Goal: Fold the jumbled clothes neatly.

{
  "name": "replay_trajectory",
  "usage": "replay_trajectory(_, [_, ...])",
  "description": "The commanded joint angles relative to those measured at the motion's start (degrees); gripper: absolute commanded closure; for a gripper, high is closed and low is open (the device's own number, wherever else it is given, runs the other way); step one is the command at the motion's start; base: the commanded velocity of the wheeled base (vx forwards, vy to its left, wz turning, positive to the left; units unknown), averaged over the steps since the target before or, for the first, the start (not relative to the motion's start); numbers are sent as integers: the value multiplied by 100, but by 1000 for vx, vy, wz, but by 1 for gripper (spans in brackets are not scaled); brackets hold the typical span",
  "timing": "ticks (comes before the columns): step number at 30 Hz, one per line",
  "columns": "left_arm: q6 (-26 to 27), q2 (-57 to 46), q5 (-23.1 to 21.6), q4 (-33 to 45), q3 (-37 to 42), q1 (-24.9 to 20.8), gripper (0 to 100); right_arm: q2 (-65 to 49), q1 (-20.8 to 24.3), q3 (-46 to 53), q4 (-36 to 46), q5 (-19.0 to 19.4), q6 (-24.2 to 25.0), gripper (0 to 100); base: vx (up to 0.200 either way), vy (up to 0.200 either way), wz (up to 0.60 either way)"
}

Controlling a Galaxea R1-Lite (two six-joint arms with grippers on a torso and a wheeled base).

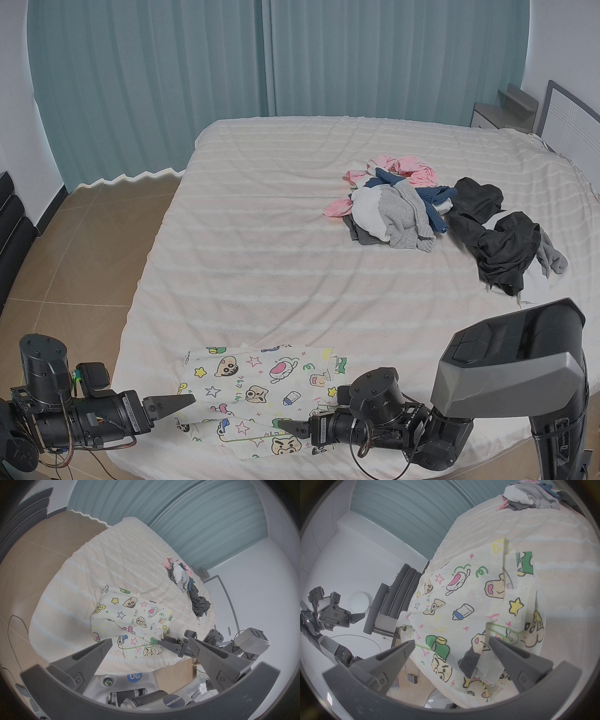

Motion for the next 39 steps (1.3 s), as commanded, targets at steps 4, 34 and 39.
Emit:
replay_trajectory(4, [2, 29, 1, -5, 0, -1, 0, -73, 8, 101, -2, -7, 1, 100, 0, 0, 0])
replay_trajectory(34, [20, 29, 1, -5, 0, 8, 0, -706, -291, 1358, -108, -16, -52, 100, 0, 0, 0])
replay_trajectory(39, [20, 29, 1, -5, 0, 8, 0, -636, -291, 892, -64, -16, -52, 100, 0, 0, 0])
